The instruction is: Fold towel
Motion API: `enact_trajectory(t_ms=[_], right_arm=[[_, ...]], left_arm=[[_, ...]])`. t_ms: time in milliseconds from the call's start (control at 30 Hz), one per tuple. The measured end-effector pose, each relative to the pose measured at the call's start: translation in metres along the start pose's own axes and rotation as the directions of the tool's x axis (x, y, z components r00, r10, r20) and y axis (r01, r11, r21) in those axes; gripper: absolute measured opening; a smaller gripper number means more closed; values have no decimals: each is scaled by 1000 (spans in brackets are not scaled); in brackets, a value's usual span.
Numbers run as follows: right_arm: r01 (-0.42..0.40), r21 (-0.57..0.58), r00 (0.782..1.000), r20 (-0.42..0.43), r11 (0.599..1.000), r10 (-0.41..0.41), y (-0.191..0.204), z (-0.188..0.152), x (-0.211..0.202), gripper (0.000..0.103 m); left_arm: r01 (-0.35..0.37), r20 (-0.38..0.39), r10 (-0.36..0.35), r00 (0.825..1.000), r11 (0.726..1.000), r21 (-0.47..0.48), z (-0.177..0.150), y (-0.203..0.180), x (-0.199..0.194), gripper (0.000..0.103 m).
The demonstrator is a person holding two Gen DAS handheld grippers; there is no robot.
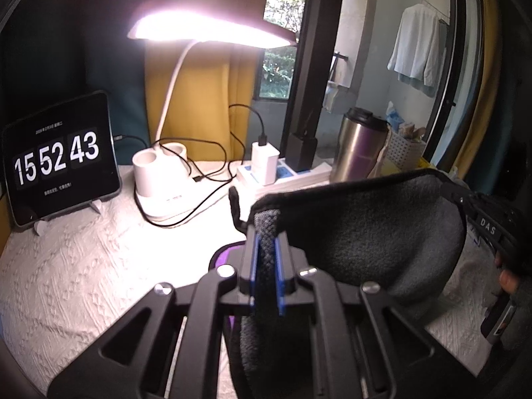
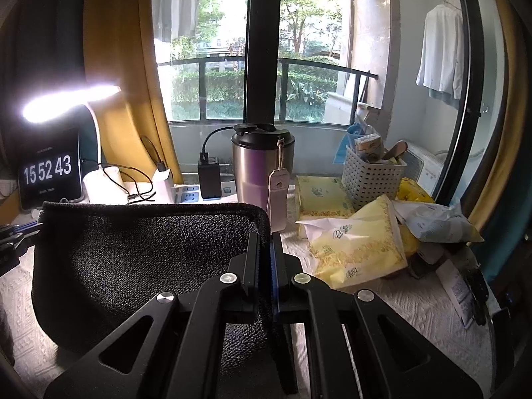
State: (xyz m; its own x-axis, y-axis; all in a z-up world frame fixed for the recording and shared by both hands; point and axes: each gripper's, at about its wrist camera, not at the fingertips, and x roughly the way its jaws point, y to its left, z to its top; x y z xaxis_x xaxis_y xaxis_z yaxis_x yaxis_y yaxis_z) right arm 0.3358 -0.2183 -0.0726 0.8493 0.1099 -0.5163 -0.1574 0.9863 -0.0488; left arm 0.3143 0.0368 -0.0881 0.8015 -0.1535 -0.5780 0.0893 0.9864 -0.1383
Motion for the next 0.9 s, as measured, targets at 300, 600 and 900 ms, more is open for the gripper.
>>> enact_trajectory(t_ms=[300, 600, 900], right_arm=[[-7, -1, 1000, -11, 1000, 7, -4, 0, 24, 6], [-18, -7, 999, -35, 1000, 18, -3, -4, 45, 6], [-32, -10, 997, -67, 999, 31, -4, -10, 69, 6]], left_arm=[[-20, -11, 20, 1000, 1000, 10, 3, 0, 19, 9], [-39, -33, 39, 999, 999, 5, -1, 2, 38, 9], [-68, -59, 68, 996, 998, 9, -4, 5, 55, 9]])
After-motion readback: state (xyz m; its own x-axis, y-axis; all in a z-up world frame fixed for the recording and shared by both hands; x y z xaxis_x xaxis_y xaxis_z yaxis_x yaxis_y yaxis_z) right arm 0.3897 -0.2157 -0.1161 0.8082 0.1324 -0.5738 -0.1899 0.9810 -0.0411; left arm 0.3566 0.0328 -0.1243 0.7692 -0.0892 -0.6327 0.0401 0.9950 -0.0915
